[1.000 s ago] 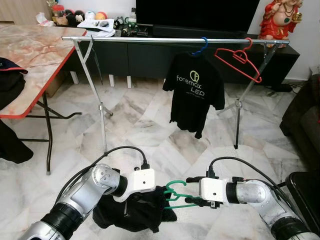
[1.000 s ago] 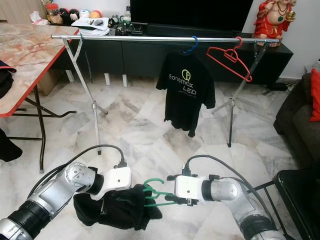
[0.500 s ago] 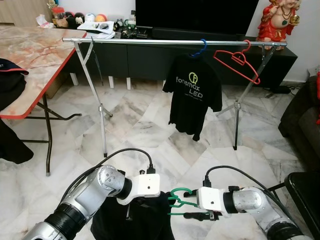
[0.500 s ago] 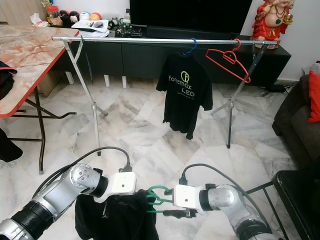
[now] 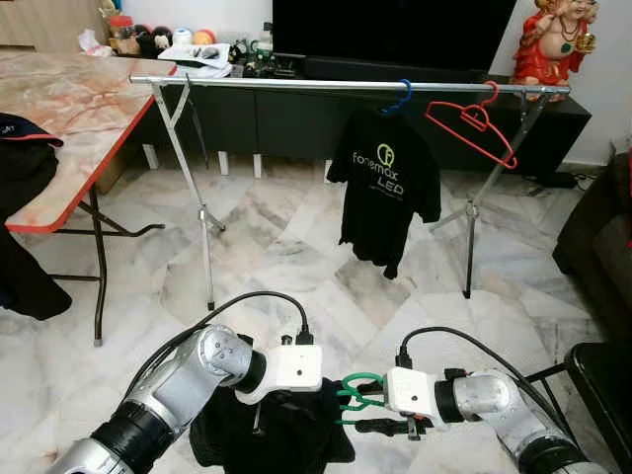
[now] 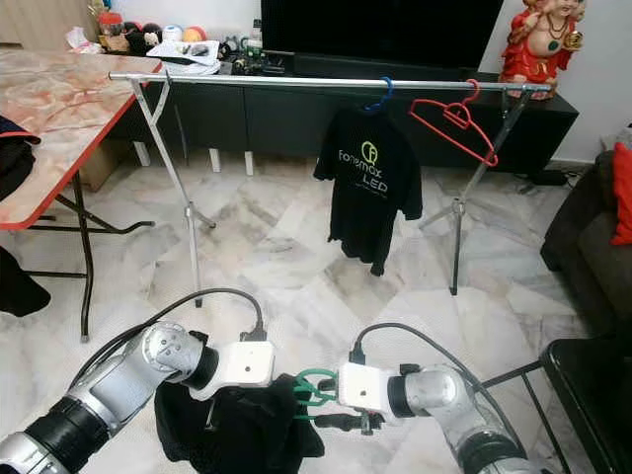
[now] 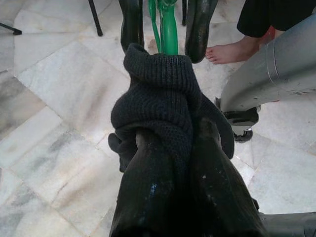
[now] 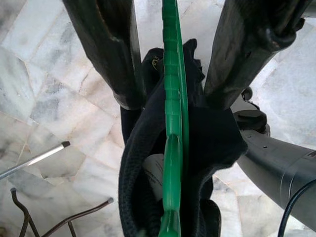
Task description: Hang hanger
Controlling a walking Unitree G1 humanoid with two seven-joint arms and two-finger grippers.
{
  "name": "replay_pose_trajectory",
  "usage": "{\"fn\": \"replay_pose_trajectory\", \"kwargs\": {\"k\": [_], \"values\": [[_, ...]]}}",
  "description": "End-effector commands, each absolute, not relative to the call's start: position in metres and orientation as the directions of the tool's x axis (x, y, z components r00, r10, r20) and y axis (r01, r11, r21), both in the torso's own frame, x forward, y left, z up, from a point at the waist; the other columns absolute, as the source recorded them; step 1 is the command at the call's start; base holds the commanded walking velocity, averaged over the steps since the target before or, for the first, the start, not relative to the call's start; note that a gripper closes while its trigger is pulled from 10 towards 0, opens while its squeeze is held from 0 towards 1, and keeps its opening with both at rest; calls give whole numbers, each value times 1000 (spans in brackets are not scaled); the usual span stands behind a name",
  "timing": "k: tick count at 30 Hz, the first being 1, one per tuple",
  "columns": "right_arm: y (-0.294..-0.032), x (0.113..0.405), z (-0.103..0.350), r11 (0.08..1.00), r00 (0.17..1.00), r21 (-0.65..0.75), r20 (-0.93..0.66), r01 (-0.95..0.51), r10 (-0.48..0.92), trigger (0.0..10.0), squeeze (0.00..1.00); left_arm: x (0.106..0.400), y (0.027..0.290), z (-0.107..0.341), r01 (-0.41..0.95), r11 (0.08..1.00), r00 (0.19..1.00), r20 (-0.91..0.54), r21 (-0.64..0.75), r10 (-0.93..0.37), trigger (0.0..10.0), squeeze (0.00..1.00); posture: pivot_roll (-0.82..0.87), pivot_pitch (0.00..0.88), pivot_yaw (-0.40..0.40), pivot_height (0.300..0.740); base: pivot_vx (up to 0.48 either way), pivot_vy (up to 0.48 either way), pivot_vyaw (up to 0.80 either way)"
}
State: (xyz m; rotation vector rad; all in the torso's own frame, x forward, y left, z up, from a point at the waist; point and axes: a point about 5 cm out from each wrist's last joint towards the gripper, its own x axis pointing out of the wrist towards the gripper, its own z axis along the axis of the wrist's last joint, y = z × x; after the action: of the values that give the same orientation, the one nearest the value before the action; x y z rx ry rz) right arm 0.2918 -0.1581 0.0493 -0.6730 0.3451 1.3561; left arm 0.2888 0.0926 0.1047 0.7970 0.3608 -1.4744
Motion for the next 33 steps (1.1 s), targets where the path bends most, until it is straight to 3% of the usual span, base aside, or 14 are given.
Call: {"fn": "replay_pose_trajectory", "kwargs": {"k": [1, 7, 8, 9, 19, 20, 21, 22, 25, 26, 27, 33], "values": [[-158, 294, 50, 72, 206, -240, -601, -968, 772, 0, 0, 288, 82, 114, 950, -133, 87, -650, 282, -755, 10000, 0, -7, 70, -60, 740, 0, 0, 0], [-157, 293, 47, 84, 214, -237, -601, -968, 770, 0, 0, 288, 81, 115, 950, -136, 84, -647, 282, -758, 10000, 0, -2, 74, -61, 740, 0, 0, 0], [-156, 293, 46, 92, 220, -237, -598, -967, 770, 4431, 0, 288, 81, 115, 950, -136, 84, -647, 282, -758, 10000, 0, -2, 74, -61, 740, 0, 0, 0], [-156, 293, 46, 95, 221, -236, -598, -967, 771, 10000, 0, 288, 80, 115, 950, -136, 84, -647, 282, -758, 10000, 0, 0, 76, -61, 740, 0, 0, 0], [-153, 294, 43, 116, 234, -228, -606, -967, 760, 10000, 0, 288, 78, 116, 950, -138, 81, -647, 281, -758, 10000, 0, 2, 78, -62, 740, 0, 0, 0], [-153, 294, 43, 118, 233, -224, -604, -967, 762, 10000, 322, 288, 78, 116, 950, -138, 81, -647, 280, -758, 10000, 0, 2, 78, -62, 740, 0, 0, 0], [-152, 294, 43, 121, 232, -221, -601, -968, 765, 10000, 918, 288, 78, 116, 950, -137, 81, -647, 280, -758, 10000, 0, 3, 78, -62, 740, 0, 0, 0], [-152, 294, 43, 122, 230, -215, -599, -969, 767, 10000, 1000, 288, 79, 116, 950, -137, 82, -647, 280, -758, 10000, 0, 3, 78, -62, 740, 0, 0, 0], [-152, 295, 44, 123, 236, -224, -597, -967, 767, 10000, 1000, 287, 79, 117, 950, -137, 81, -647, 279, -758, 10000, 0, 5, 79, -62, 740, 0, 0, 0], [-151, 295, 44, 126, 242, -229, -597, -965, 765, 10000, 929, 287, 79, 117, 950, -137, 81, -647, 279, -758, 10000, 0, 5, 79, -62, 740, 0, 0, 0], [-151, 295, 44, 125, 242, -230, -598, -965, 764, 10000, 0, 287, 79, 117, 950, -138, 81, -648, 280, -757, 10000, 0, 5, 79, -61, 740, 0, 0, 0], [-150, 295, 43, 119, 238, -230, -602, -966, 762, 10000, 0, 287, 78, 119, 948, -142, 80, -648, 284, -757, 10000, 0, 8, 80, -62, 740, 0, 0, 0]]}}
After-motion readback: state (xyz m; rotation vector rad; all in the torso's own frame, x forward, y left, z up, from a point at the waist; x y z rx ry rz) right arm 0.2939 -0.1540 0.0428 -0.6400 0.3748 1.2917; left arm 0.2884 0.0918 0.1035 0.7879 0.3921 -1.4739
